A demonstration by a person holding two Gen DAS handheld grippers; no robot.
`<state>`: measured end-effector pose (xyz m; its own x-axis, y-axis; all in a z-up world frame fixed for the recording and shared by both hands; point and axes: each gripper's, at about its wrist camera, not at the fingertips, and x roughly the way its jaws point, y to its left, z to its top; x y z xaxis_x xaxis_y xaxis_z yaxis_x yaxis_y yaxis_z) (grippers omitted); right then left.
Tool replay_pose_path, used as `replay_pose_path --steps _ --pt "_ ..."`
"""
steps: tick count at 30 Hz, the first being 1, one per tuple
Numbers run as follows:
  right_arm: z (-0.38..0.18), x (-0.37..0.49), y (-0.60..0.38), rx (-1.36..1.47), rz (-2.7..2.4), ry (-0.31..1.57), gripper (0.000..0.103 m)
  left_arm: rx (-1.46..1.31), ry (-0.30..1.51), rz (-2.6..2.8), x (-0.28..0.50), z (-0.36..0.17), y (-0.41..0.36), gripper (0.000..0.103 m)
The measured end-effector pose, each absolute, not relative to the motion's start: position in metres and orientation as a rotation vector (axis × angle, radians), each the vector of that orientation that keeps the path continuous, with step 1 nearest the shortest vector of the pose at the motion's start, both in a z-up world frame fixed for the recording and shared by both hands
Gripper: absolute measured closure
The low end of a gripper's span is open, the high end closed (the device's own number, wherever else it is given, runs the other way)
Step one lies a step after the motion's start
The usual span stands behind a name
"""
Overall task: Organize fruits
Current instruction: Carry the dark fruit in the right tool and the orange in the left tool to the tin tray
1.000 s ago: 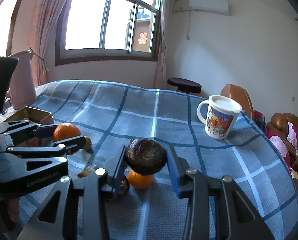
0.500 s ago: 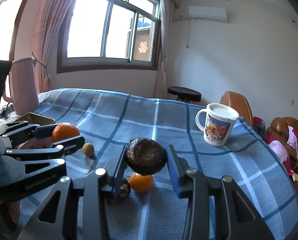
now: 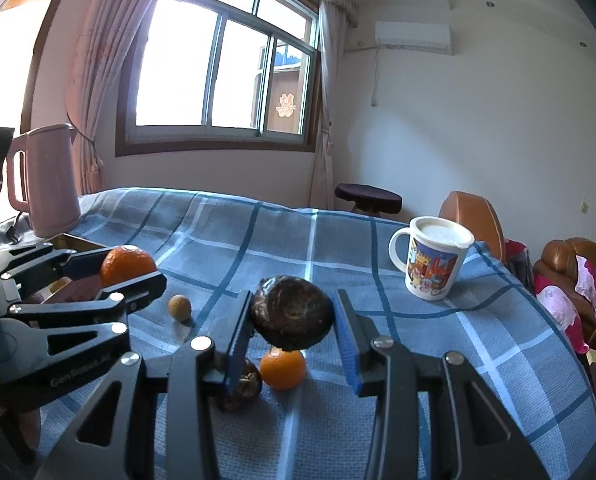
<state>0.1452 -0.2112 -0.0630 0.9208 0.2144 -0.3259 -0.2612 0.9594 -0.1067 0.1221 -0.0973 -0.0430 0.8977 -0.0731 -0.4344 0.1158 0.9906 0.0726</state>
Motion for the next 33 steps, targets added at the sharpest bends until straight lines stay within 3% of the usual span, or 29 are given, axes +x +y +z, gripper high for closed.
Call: replay_pose_path --steps 33 --pt "-0.057 0.13 -0.216 -0.141 0.25 0.221 0.061 0.103 0.34 -0.071 0.098 -0.035 -0.094 0.054"
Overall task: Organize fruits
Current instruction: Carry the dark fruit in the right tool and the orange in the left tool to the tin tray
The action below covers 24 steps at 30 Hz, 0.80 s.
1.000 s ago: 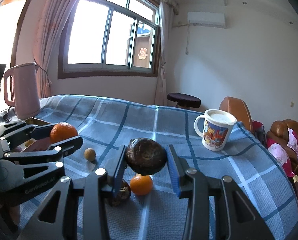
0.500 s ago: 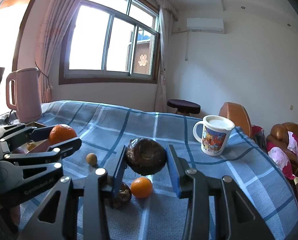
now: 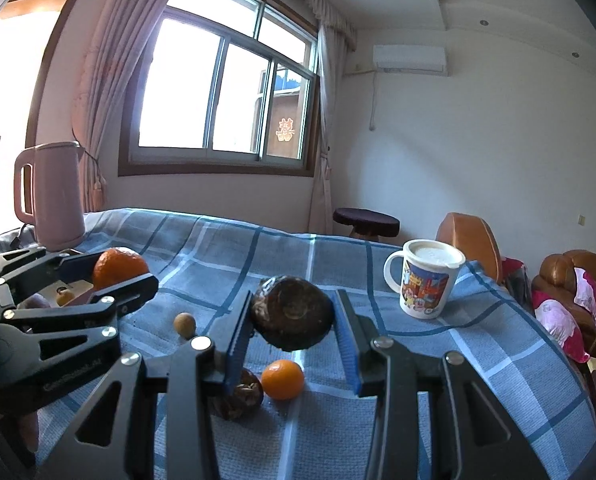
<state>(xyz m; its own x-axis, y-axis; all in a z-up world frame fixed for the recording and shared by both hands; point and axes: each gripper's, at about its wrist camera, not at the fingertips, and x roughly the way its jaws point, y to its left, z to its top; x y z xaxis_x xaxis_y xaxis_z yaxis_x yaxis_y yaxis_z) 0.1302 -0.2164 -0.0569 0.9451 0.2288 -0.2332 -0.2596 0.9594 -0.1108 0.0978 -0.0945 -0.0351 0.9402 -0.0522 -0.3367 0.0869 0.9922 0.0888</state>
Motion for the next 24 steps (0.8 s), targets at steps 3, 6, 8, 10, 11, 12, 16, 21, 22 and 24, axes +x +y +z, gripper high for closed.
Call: replay_pose_path --steps 3,6,8,10,11,12,16,21,22,24 --pt "-0.057 0.128 -0.217 -0.141 0.247 0.212 0.061 0.103 0.328 -0.066 0.096 -0.034 -0.094 0.054" --pt "-0.057 0.126 -0.216 -0.146 0.246 0.204 0.061 0.112 0.309 -0.063 0.092 -0.033 -0.095 0.054" --pt "-0.057 0.125 -0.214 -0.152 0.245 0.197 0.061 0.117 0.3 -0.062 0.09 -0.033 -0.096 0.054" --pt "-0.056 0.123 -0.214 -0.156 0.245 0.189 0.061 0.121 0.297 -0.061 0.089 -0.033 -0.096 0.054" --pt "-0.056 0.123 -0.213 -0.157 0.244 0.186 0.061 0.122 0.295 -0.062 0.088 -0.032 -0.097 0.054" --pt "-0.056 0.121 -0.213 -0.158 0.244 0.18 0.061 0.122 0.295 -0.062 0.088 -0.032 -0.096 0.054" --pt "-0.056 0.121 -0.211 -0.166 0.242 0.175 0.061 0.121 0.297 -0.06 0.087 -0.033 -0.097 0.054" --pt "-0.056 0.121 -0.21 -0.173 0.242 0.18 0.061 0.121 0.302 -0.056 0.086 -0.033 -0.094 0.054" --pt "-0.056 0.122 -0.209 -0.176 0.242 0.181 0.061 0.12 0.304 -0.054 0.085 -0.033 -0.093 0.054" --pt "-0.056 0.122 -0.207 -0.185 0.244 0.184 0.061 0.118 0.305 -0.053 0.084 -0.033 -0.09 0.054"
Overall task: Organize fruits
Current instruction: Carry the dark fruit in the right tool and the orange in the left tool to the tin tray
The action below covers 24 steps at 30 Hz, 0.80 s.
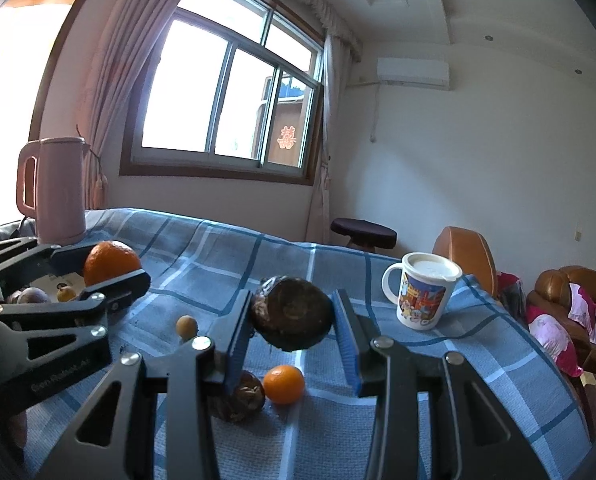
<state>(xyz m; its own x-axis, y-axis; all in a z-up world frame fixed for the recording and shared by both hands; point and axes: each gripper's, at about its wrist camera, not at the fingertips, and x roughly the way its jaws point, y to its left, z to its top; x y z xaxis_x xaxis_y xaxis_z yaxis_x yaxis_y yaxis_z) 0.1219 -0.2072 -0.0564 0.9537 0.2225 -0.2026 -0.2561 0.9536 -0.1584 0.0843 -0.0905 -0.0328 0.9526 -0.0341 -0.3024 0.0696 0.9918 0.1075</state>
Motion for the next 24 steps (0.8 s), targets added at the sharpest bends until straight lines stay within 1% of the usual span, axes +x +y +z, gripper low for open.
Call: replay_pose_path --steps 24 --pt "-0.059 0.13 -0.18 -0.231 0.262 0.215 0.061 0.068 0.327 -0.038 0.081 -0.034 -0.061 0.054"
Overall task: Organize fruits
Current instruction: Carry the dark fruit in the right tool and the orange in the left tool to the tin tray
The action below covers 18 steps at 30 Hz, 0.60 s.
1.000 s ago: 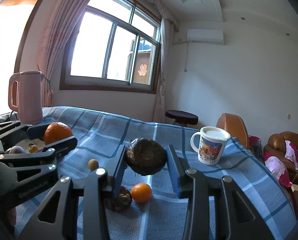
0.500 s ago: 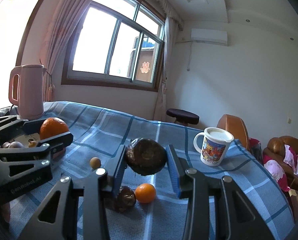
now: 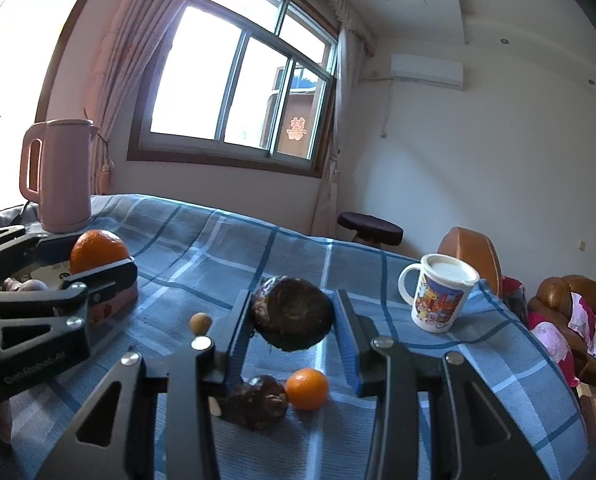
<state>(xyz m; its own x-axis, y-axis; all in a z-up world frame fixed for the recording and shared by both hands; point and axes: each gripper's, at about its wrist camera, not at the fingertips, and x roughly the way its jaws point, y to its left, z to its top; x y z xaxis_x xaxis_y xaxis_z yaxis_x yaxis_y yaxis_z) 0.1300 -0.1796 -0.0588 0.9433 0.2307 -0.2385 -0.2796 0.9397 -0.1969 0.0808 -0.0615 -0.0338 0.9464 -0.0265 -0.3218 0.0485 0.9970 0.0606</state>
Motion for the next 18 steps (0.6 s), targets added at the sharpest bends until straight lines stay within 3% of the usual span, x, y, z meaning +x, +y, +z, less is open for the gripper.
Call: replay_pose_path --steps 18 --pt "-0.057 0.13 -0.123 -0.259 0.389 0.238 0.061 0.009 0.351 0.02 0.069 -0.031 -0.007 0.054"
